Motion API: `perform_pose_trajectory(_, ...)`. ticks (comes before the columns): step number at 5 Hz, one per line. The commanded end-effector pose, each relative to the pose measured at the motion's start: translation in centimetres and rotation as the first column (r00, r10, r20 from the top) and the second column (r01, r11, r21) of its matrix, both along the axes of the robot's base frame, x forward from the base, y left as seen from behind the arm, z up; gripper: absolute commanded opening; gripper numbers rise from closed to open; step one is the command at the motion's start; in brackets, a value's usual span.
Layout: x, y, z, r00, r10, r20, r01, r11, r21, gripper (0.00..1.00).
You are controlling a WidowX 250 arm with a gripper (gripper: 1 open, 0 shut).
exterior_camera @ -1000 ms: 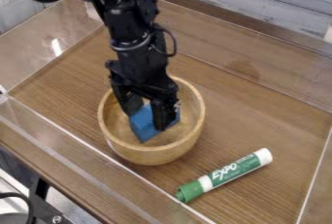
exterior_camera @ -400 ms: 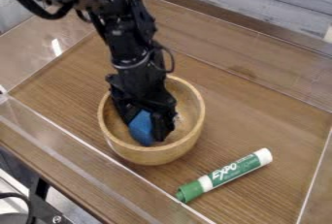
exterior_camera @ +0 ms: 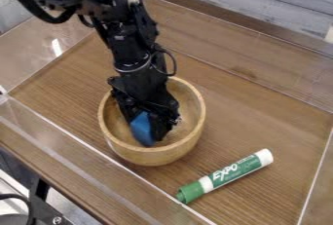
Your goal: Remove the blue block from inside the brown bowl and put it on the table
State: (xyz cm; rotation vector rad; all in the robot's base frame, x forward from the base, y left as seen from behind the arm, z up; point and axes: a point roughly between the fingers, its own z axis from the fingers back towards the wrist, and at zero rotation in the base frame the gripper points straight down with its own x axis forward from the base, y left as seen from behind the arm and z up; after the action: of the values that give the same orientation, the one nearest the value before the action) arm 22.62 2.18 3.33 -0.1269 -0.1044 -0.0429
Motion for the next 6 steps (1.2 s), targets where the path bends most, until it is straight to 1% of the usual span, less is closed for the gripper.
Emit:
perform_pose_trajectory(1, 0.89, -0.02, 0.41, 1.000, -0.003, 0.031, 0.003, 1.000, 0.017, 0.00)
perform_pose_trajectory(3, 1.31, -0.11, 0.31, 0.999, 0.005, 0.035, -0.006, 1.000, 0.030, 0.00)
perform_pose_trajectory(6, 1.25, -0.27, -0.12, 0.999, 0.019, 0.035, -0.021, 0.999, 0.047, 0.00)
